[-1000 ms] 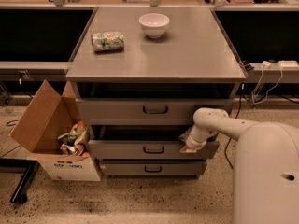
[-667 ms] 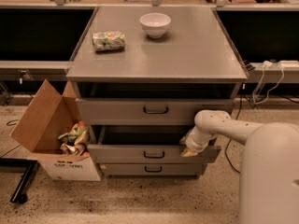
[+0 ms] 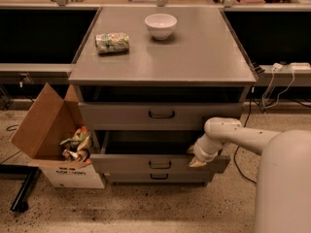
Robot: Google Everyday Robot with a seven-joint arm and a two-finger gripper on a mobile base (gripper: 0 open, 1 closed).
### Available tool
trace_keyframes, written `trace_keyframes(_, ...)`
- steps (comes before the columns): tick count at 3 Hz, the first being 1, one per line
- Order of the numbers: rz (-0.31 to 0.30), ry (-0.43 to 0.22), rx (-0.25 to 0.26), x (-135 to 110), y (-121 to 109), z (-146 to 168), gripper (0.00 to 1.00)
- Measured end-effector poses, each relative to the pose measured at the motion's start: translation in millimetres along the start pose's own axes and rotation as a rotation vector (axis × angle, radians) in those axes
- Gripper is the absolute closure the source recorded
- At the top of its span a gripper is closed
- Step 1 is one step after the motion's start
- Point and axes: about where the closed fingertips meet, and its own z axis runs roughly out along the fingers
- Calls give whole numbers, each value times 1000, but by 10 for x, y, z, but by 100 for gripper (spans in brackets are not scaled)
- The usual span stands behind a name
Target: Open middle drawer
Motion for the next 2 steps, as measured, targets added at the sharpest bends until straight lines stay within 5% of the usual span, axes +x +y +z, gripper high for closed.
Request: trace_keyframes(2,0,0,0,0,0,1,19)
